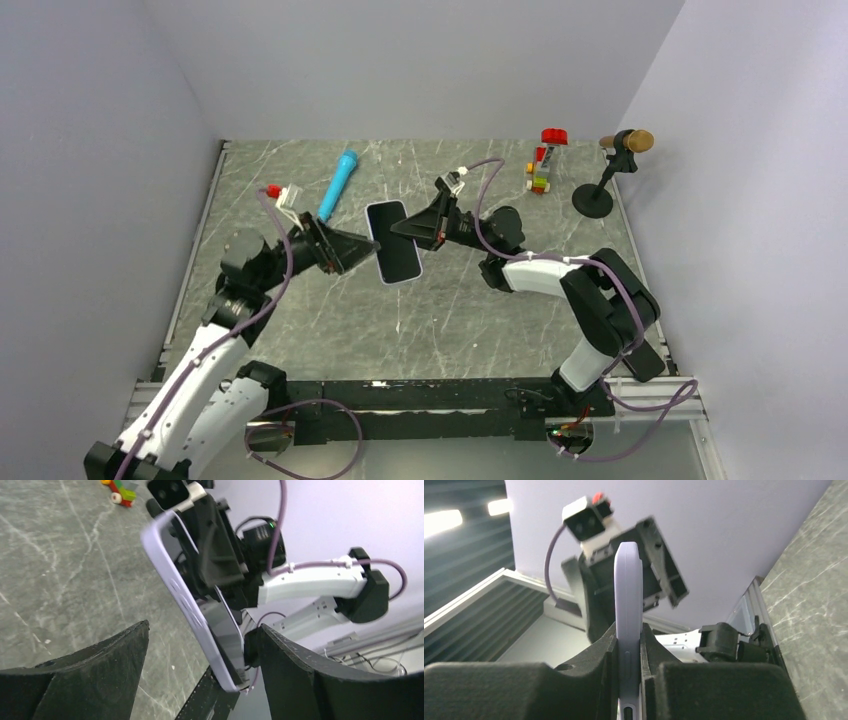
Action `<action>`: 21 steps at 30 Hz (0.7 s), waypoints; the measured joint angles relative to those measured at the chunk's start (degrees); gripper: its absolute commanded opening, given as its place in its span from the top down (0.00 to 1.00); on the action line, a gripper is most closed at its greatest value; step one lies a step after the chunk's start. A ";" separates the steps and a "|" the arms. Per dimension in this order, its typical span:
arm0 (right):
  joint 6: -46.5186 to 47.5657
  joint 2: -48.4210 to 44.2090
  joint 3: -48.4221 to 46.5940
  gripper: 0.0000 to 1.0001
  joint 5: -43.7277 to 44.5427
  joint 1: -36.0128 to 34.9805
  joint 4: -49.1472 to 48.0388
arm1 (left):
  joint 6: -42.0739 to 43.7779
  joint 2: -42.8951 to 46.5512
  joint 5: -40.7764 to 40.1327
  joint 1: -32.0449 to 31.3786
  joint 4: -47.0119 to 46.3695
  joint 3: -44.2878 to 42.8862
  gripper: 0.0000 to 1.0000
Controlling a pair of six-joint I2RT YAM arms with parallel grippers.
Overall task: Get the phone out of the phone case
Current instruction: Remove the phone case from the phone.
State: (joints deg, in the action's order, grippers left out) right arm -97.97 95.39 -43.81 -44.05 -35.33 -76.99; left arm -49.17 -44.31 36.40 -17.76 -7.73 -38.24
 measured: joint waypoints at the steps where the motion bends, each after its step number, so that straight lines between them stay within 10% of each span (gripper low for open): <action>1: 0.74 -0.59 0.07 1.00 0.76 0.00 1.55 | 0.31 1.68 -0.72 -1.16 -0.17 1.09 0.17; 21: 24.72 -14.91 -1.36 1.00 6.67 -2.14 36.41 | -0.52 -2.80 0.22 -3.32 -6.67 2.93 0.32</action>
State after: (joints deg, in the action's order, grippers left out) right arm -73.25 80.49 -45.17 -37.39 -37.47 -40.58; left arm -49.69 -47.11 36.62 -21.08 -14.39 -35.31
